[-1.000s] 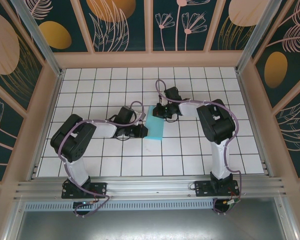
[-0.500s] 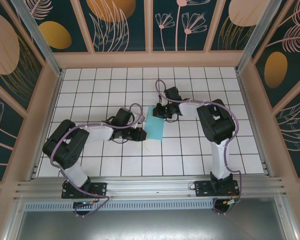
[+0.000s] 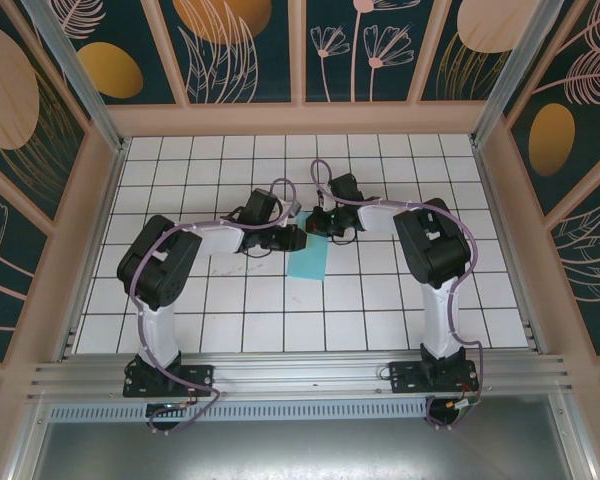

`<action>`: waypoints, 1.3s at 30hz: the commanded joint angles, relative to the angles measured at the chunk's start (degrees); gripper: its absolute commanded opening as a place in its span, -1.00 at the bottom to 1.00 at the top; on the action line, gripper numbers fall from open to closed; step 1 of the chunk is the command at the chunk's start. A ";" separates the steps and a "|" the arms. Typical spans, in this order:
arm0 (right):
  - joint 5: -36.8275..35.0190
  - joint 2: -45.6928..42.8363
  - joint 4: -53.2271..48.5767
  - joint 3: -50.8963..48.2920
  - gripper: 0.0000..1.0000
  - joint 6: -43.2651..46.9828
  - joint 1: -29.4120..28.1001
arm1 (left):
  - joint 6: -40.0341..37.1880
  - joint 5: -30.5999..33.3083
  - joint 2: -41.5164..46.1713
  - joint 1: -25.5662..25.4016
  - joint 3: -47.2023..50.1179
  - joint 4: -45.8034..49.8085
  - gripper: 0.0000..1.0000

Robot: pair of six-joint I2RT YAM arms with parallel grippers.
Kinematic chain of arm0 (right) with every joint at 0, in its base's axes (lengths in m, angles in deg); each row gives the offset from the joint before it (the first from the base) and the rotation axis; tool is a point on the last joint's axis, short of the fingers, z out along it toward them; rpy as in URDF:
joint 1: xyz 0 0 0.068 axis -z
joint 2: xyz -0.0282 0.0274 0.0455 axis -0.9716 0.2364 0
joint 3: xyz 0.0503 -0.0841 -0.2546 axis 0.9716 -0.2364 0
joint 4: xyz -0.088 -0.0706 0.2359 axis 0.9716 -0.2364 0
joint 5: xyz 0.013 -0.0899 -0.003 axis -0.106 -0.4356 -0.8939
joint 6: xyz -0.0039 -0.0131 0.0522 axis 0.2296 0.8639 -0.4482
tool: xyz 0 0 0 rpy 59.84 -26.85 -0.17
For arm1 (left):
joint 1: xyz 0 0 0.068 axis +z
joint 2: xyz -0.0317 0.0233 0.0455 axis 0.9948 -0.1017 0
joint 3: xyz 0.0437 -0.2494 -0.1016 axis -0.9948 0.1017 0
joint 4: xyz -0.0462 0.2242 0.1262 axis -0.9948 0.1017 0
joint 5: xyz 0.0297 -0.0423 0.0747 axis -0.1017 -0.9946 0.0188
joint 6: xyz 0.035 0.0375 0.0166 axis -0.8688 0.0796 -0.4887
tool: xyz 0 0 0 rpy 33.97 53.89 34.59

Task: Fold a paper plane with a square sheet of paper (fold left side to right side)

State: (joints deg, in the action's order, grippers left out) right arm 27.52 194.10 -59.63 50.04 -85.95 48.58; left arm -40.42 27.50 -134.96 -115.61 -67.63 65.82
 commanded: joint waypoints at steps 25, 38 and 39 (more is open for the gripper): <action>-3.94 -23.17 -0.89 -18.10 -0.73 -1.61 -2.90 | 3.38 2.26 -3.94 0.04 2.92 -1.99 -0.68; -3.71 -15.68 -1.19 -20.00 -0.86 -4.18 -7.75 | 3.96 1.60 -2.83 -0.07 2.10 -1.98 -0.68; -4.00 -15.22 -2.15 -19.99 -0.86 -3.96 -7.74 | 3.87 1.45 -2.56 -0.05 1.73 -1.72 -0.67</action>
State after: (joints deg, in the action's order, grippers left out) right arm 24.46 177.71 -59.24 29.19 -89.49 40.82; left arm -36.92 28.38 -137.28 -115.61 -65.93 62.37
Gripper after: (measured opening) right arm 0.075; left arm 0.163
